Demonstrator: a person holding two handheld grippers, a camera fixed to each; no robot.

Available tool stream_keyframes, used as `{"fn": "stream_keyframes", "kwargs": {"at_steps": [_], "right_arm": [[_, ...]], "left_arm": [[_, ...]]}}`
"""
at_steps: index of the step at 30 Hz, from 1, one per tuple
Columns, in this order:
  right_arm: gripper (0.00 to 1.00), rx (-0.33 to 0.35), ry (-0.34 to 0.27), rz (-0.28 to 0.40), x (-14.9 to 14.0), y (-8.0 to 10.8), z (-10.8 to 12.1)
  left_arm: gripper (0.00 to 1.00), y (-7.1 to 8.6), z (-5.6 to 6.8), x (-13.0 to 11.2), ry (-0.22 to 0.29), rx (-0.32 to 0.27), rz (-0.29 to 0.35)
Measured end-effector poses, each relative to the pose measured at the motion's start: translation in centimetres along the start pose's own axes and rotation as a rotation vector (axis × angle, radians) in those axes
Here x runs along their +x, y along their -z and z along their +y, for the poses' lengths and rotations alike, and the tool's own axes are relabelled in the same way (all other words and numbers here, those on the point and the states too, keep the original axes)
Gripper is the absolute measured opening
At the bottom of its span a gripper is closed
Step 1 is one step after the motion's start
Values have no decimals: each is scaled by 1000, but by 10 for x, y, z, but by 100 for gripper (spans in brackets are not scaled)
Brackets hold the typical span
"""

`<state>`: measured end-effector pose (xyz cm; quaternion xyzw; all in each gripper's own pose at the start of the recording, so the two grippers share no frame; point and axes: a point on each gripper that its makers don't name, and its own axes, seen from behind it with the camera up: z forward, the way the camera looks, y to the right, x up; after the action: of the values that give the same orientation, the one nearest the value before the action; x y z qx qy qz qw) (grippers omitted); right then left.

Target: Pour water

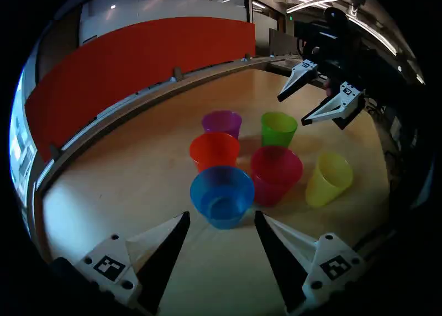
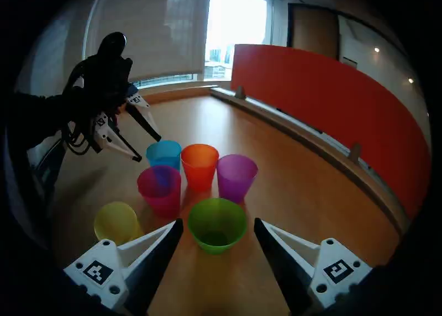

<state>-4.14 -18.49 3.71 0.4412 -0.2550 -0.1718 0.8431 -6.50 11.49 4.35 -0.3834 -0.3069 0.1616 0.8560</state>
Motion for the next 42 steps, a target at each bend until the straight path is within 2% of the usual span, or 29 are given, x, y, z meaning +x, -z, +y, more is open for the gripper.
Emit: {"fn": "stream_keyframes", "kwargs": {"at_steps": [14,42], "right_arm": [[100,12,-8,-24,-11,-13,0],[100,45,-28,-55,-29,-49,-2]], "left_arm": [[86,-14,1,-8,-16,-19,-41],[86,-43,0,-6,-32,-45,-56]]}}
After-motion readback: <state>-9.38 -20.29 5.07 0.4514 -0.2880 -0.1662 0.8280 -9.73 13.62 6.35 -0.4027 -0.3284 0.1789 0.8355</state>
